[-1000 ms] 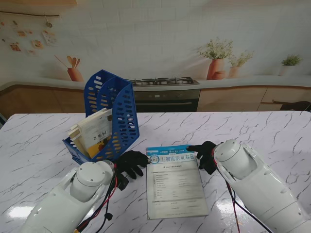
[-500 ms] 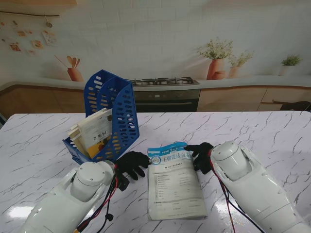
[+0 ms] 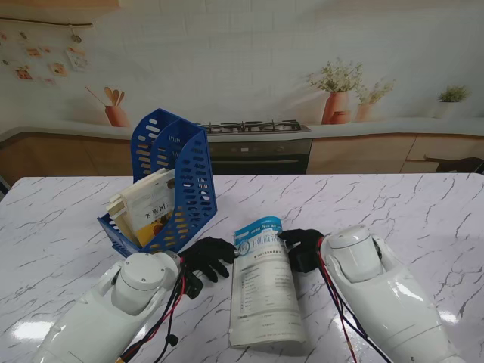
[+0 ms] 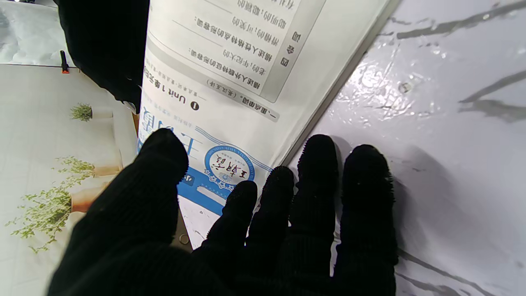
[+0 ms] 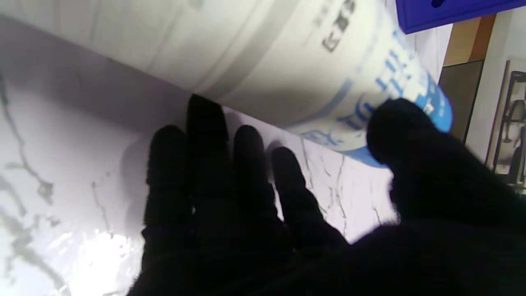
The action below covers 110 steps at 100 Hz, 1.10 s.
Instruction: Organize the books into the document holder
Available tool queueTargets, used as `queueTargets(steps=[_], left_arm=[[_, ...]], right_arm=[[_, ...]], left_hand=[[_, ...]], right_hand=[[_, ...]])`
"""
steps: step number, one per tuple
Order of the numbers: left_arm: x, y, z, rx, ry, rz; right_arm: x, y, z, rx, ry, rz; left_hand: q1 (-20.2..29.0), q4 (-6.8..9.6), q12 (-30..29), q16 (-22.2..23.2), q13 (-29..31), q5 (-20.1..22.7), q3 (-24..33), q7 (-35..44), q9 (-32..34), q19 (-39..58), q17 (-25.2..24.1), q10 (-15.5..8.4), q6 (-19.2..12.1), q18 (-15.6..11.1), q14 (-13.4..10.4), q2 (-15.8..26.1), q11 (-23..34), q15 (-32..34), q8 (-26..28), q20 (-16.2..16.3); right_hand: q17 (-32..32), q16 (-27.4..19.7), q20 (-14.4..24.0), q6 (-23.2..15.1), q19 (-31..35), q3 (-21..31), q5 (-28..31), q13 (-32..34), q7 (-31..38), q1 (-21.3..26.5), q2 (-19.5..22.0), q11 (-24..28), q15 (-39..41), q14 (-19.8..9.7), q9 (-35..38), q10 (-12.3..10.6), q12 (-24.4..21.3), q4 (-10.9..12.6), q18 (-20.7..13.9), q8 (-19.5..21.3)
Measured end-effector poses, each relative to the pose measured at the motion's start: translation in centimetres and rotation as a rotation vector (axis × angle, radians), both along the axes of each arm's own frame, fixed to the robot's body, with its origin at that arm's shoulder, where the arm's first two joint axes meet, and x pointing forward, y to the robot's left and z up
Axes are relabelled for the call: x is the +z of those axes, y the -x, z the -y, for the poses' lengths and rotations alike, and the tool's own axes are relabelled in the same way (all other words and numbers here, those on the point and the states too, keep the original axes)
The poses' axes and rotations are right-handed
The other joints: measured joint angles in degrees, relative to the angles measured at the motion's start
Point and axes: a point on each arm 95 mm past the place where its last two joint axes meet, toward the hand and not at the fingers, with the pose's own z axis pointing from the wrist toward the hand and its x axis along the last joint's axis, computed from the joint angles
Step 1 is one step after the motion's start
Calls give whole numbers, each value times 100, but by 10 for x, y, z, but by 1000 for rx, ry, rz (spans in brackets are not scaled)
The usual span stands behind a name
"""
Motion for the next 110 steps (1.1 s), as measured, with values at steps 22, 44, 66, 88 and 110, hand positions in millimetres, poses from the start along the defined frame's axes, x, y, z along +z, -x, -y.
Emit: queueTargets(steps=[22, 44, 66, 88, 110], left_arm=[[0, 0, 0, 0, 6, -3], [0, 1, 1, -2, 11, -7], [1, 2, 3, -21, 28, -14], [3, 4, 9, -112, 52, -17], [5, 1, 12, -124, 64, -58]], right_arm=[[0, 0, 2, 12, -30, -13], [-1, -2, 4, 17, -53, -36], [-1, -3, 2, 32, -49, -44], [-1, -5, -4, 79, -21, -12], [-2, -6, -7, 89, -20, 12]], left_hand=[[0, 0, 1, 6, -29, 0, 0, 0, -64, 0, -38, 0, 0, -2, 0, 0, 0, -3, -1, 55], [0, 0, 1, 9, -65, 0, 0, 0, -96, 0, -81, 0, 0, -10, 0, 0, 0, -17, -2, 85], [1, 0, -114, -24, -745, -234, -219, -266, -564, 70, -866, 99, -70, -16, -1, 5, -376, -186, -82, 99], [1, 0, -261, 114, -1432, -880, -556, -707, -1942, 23, -1687, 115, -492, 49, -6, 9, -1083, -330, -158, 58], [1, 0, -398, 116, -1573, -1352, -773, -1613, -2289, -177, -1694, -73, -208, 50, -6, 16, -1396, -338, -514, 57]], right_hand=[[89, 827, 426, -110, 62, -7, 436, -17, 616, -2, -58, 856, 1753, -848, 69, -427, 1514, 0, -126, 485], [90, 893, 586, -550, 65, -216, 716, -363, 1044, 182, -16, 705, 1677, -892, 2, -522, 1819, 0, -360, 906], [95, 346, 550, -615, -10, -241, 720, -449, 1006, 240, 78, 175, 516, -592, -113, -514, 1473, 0, -333, 775], [106, 313, 487, -616, -10, -332, 720, -449, 977, 234, 78, 173, 440, -590, -114, -495, 1411, 0, 682, 705], [107, 313, 436, -616, 72, -253, 721, -449, 977, 225, 78, 173, 409, -589, -115, -493, 1409, 0, 1484, 703]])
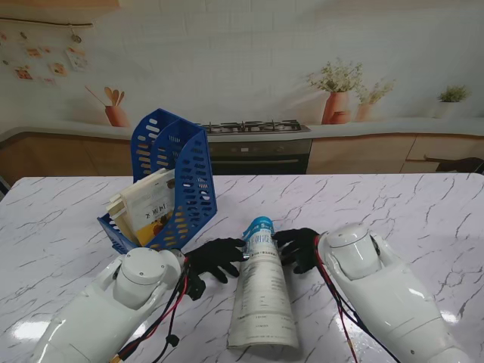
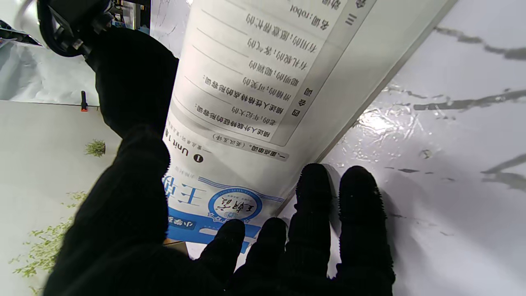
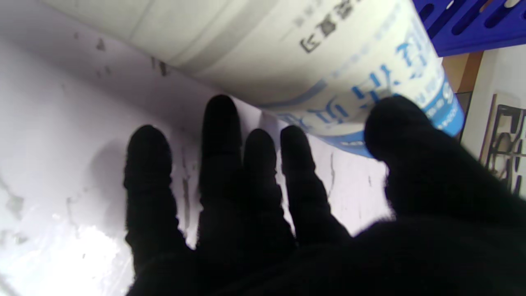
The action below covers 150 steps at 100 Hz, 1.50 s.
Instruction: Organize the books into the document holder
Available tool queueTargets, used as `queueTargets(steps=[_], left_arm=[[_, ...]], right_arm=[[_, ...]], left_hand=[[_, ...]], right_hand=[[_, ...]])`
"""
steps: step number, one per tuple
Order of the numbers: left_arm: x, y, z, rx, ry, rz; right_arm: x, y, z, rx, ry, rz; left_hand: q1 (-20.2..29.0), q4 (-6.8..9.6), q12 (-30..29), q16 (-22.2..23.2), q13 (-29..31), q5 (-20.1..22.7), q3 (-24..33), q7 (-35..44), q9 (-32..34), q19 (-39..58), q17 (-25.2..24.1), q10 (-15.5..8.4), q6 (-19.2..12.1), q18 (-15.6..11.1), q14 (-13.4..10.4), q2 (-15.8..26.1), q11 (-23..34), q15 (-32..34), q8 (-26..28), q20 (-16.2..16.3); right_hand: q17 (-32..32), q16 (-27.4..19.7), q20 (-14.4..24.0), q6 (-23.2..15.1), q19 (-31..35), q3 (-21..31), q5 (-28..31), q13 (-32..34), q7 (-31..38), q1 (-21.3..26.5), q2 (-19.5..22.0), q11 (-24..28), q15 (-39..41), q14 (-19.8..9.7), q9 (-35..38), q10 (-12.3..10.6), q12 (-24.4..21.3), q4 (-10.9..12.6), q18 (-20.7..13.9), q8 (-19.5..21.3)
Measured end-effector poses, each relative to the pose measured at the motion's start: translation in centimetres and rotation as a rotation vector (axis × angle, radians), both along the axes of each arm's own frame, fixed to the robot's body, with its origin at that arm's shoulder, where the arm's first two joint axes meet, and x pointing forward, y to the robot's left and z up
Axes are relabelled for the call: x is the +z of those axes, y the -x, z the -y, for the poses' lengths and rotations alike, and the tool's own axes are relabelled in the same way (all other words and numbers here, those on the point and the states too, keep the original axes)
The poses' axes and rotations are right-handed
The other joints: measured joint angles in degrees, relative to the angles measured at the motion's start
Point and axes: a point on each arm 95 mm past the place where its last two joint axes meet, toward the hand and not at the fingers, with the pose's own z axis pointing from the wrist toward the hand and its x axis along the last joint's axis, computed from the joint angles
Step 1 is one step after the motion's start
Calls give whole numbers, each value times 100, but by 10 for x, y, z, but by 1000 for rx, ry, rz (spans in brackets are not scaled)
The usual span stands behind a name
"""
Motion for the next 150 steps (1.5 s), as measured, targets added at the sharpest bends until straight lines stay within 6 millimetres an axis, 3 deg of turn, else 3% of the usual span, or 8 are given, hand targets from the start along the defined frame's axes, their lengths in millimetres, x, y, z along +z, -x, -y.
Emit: queueTargets(steps=[29, 46, 59, 70, 96, 106, 118, 150], left_arm=[[-2, -2, 7, 92, -5, -18], [-2, -2, 7, 84, 9, -59], [-1, -2, 9, 31, 25, -94], [-1, -2, 8, 29, 59, -119], [-4, -1, 12, 169, 71, -106], [-3, -1, 16, 169, 70, -107], [3, -1, 20, 168, 70, -86], [11, 8, 10, 235, -57, -13]], right_arm=[[-1, -1, -1, -5, -10, 15], [-1, 0, 0, -6, -11, 18], [-1, 0, -1, -10, -10, 19], [-1, -1, -1, -9, -11, 21], [-1, -2, -2, -6, -25, 27], [-1, -2, -2, -7, -28, 29], [-1, -1, -2, -9, -28, 31], [-2, 4, -4, 1, 18, 63]], left_hand=[[-242, 1, 7, 31, 510, -65, 177, -842, -3, -242, 1122, -448, 270, 235, 119, 17, -155, 215, -944, 99], [-893, 38, -78, 20, 552, -61, 388, -837, 363, -36, 768, -610, 325, 366, 126, 155, 15, 206, -1121, 406], [-943, 39, -36, -59, 540, -57, 389, -837, 1148, 201, 197, 153, 724, 233, 106, 267, 1240, -140, -1110, 418], [-827, 39, 76, -224, 227, -57, 376, -837, 702, 242, -244, 355, 729, 231, 106, 280, 1376, -366, -1062, 113], [-702, 40, 60, -247, 258, -93, 1004, -911, 355, -283, 736, -148, 585, -27, 110, 174, 1091, 170, -1401, 72], [-706, 40, -203, -356, -1, -163, 1010, -916, 227, -205, 200, -159, 578, 85, 110, 174, 959, 152, -1401, 110], [-709, 40, -1226, -355, -1043, -126, 918, -921, -299, -195, -1004, -102, 441, 90, -16, 178, -905, 158, -1401, -440], [-472, 41, -1326, -168, -1168, -76, 923, -921, -388, -587, -1102, 368, 329, 25, -356, 179, -1145, 177, -1401, -511]], right_hand=[[0, 0, -82, -15, 4, 64, 1, 0, 0, 0, 0, 0, -35, 7, 0, 0, -1, 0, 419, -1], [0, 0, -88, -79, 4, 70, 71, 0, 120, 21, 0, 0, -35, 59, 0, 0, -1, 0, 424, -1], [0, 0, -92, -151, 4, 83, 71, 0, 136, 75, 19, 0, -35, 60, 0, 0, -1, 0, 462, -1], [0, 0, -94, -166, 4, 120, 71, -4, 140, 75, 56, 0, -35, 71, 0, 0, -1, 0, 533, -1], [-45, -5, -132, -223, -1, 82, 71, -4, 202, 155, 71, 0, -37, 72, 0, 0, -1, 0, 759, -1], [-45, -5, -133, -225, -4, 82, 71, -4, 205, 167, 76, 0, -37, 73, 0, 0, -1, 0, 800, -1], [-45, -5, -137, -225, -4, 82, 71, -4, 207, 176, 77, 0, -37, 73, 0, 0, -1, 0, 801, -1], [-45, -5, -141, -225, 239, 76, 71, -4, 209, 234, 77, 0, -37, 73, 0, 1, -1, 0, 423, -7]])
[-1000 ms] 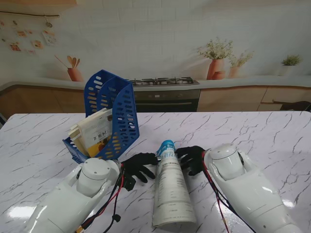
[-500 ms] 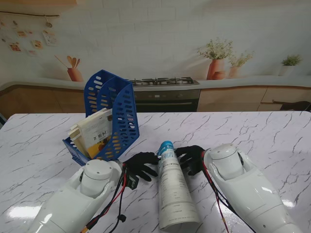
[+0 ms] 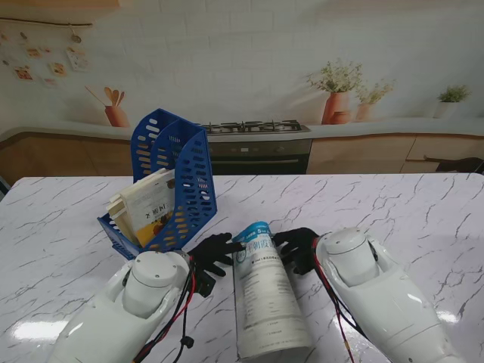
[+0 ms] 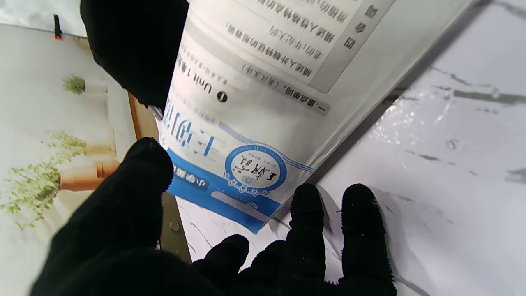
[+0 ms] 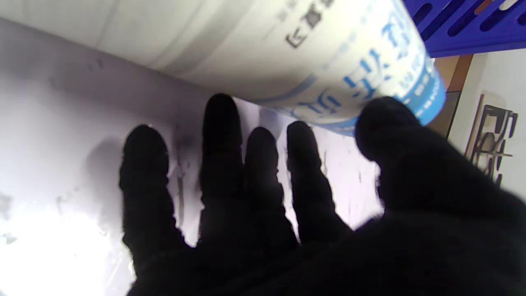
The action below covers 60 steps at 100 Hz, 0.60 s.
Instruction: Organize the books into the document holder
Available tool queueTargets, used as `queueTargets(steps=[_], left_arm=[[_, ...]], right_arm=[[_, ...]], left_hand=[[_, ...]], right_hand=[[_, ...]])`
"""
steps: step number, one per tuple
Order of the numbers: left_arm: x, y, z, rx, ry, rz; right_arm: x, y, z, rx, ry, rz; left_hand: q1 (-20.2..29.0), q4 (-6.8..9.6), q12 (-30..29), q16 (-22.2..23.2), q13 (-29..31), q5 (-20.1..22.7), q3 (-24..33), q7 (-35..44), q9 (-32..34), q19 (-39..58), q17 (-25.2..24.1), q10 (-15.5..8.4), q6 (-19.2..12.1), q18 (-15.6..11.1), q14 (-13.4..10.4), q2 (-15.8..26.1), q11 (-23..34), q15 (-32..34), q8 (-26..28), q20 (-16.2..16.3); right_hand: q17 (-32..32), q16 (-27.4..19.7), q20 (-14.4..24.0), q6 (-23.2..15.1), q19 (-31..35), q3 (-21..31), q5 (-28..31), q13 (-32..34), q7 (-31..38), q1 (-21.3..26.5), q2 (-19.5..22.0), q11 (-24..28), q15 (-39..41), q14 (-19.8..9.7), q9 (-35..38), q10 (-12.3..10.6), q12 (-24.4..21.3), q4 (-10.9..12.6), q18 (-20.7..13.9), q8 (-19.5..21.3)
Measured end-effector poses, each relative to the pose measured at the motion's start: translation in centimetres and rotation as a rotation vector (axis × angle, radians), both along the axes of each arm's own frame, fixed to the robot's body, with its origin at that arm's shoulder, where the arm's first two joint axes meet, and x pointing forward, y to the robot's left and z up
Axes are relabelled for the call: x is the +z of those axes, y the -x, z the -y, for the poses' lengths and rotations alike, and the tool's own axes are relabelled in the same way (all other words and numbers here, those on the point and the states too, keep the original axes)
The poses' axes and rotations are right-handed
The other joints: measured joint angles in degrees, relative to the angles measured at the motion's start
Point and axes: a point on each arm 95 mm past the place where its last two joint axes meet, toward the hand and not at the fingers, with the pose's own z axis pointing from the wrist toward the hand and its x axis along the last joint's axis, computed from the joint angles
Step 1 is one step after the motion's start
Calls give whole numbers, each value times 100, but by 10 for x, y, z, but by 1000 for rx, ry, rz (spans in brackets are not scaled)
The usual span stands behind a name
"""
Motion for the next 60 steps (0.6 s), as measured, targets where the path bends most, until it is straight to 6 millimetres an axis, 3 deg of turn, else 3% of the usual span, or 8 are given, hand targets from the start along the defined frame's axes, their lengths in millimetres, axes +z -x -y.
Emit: queueTargets(steps=[16, 27, 36, 41, 50, 60], left_arm=[[0, -3, -5, 27, -12, -10], [0, -8, -7, 37, 1, -35], [-1, -13, -10, 62, 36, -74], [-4, -15, -13, 82, 62, -92], [-8, -19, -15, 87, 166, -153], [-15, -22, -13, 19, 250, -214]], right_arm=[[0, 0, 0, 0, -5, 4], [0, 0, 0, 0, -7, 5], [0, 0, 0, 1, -8, 7], [-1, 0, 0, 1, -6, 8], [-1, 0, -1, 3, -4, 11], [-1, -1, -2, 8, -3, 15]], left_hand=[[0, 0, -462, 58, 154, 0, 32, 0, -48, -139, 496, -156, 25, 0, -4, -6, -43, 125, 0, 117], [0, 0, -552, 79, 200, 0, 336, 0, -54, -37, 609, -478, 91, 13, 0, -148, -127, 279, 0, 161], [235, 1, 164, 78, 377, 0, 752, 0, -145, -38, 909, -994, 113, 1, 7, -416, -210, 276, 0, 279], [343, 1, 609, 11, 570, 0, 935, 0, -149, -38, 1135, -1285, -38, -48, 38, -537, -215, 243, 0, 321], [352, 1, 1041, -234, 639, 0, 968, 0, -154, -182, 1104, -1629, -283, -163, 88, -563, -158, -84, 0, 326], [346, 1, 1241, -251, 940, 22, 858, 102, -69, -190, 1323, -1871, -561, -187, 197, -563, 442, -260, 0, 466]], right_hand=[[0, 0, -1, 0, 2, 1, 0, 0, 0, 2, 0, 0, 0, 0, 0, 0, 0, 0, 35, 0], [0, 0, -2, 0, 2, 1, 0, 0, 0, 2, 0, 0, 0, 0, 0, 0, 0, 0, 105, 0], [0, 0, -2, 0, 2, 1, 0, 0, 0, 2, 0, 0, 0, 0, 0, 1, 0, 0, 168, -1], [0, 0, -3, 0, 2, 1, 0, 0, 1, 3, 0, 0, 0, 0, 0, 1, 0, 0, 191, -1], [0, 0, -3, 0, 2, 1, 0, 0, 3, 7, 0, 0, 0, 0, 0, 1, 0, 0, 306, -1], [-6, 0, -4, 0, 1, 1, 0, 0, 5, 7, 0, 0, 0, 0, 0, 1, 0, 0, 476, -54]])
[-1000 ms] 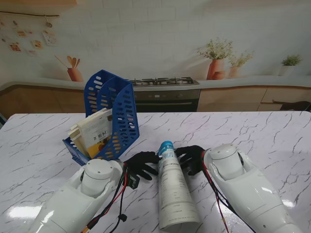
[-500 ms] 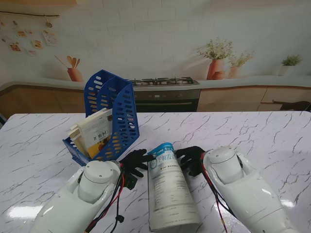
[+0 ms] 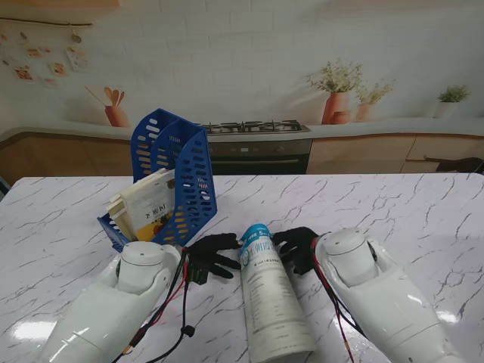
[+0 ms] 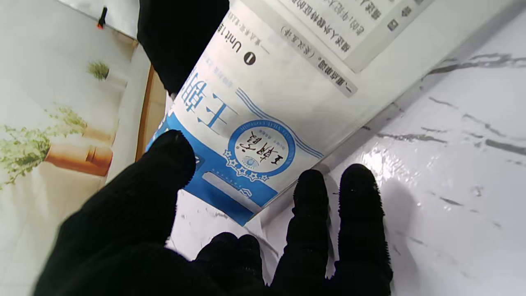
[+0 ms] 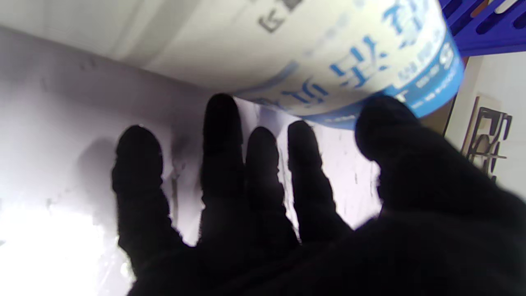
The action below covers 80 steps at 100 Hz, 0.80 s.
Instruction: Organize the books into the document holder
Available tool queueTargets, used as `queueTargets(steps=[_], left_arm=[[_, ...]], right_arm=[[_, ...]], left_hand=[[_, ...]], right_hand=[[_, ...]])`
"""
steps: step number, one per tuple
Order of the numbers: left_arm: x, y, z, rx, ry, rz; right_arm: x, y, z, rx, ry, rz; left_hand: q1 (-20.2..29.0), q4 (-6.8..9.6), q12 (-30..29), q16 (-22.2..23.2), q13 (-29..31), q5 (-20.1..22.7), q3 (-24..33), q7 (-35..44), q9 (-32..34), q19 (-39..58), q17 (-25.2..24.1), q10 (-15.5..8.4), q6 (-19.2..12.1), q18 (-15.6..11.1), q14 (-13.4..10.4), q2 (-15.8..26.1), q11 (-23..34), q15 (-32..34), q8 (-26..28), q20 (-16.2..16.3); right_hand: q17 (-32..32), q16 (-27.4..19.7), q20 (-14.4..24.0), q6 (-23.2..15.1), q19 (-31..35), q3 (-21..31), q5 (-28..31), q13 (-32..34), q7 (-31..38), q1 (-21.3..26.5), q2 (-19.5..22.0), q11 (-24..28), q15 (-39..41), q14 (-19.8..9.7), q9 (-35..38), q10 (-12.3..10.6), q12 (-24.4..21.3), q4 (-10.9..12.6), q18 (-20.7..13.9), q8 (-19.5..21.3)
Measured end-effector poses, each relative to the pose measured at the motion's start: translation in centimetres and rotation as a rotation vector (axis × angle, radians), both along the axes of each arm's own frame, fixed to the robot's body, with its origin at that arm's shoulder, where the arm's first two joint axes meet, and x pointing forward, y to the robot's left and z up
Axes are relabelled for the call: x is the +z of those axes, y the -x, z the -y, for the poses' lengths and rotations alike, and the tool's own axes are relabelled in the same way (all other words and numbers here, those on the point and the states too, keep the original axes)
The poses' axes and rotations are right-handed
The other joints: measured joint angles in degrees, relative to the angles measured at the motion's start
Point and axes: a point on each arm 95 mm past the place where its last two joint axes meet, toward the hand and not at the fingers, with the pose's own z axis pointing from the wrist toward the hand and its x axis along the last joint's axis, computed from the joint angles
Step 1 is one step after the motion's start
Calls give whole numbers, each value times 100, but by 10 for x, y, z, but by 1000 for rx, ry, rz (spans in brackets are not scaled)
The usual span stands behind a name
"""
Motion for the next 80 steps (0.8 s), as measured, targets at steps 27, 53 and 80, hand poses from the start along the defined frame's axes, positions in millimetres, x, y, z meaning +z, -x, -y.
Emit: queueTargets(steps=[27, 53, 80], left_arm=[[-7, 0, 13, -124, 84, -5], [-9, -2, 18, -181, 43, 136], [-13, 3, 13, -261, 28, 171]], right_arm=[[0, -2, -2, 4, -8, 3], [0, -2, -2, 2, -13, 2], [0, -2, -2, 0, -15, 3]], left_hand=[[-120, 0, 51, 356, -66, -15, -581, -91, 666, 481, -136, 1261, 306, -293, 275, 16, 1489, -299, -2, 454], [-109, 0, 87, 367, -419, -74, -36, -67, 657, 372, -1091, 810, 115, -1128, -260, -226, 1071, -858, 255, 238], [480, -1, 1430, 1061, -207, 494, 801, 689, 1255, 336, -880, 989, 228, -1906, -627, -857, 2439, -493, 1856, 176]], right_hand=[[-140, 0, 0, -4, -7, 0, 0, 0, 13, 0, 0, 0, 0, 4, 0, 0, 0, 0, 293, -5], [-143, 0, -1, -10, -8, 5, 0, 0, 60, 0, 0, 0, -2, 10, 0, 0, -1, 0, 301, -8], [-150, 0, -3, -12, -8, 17, 0, 0, 64, 54, -7, 0, -2, 10, 0, 0, -1, 0, 306, -76]])
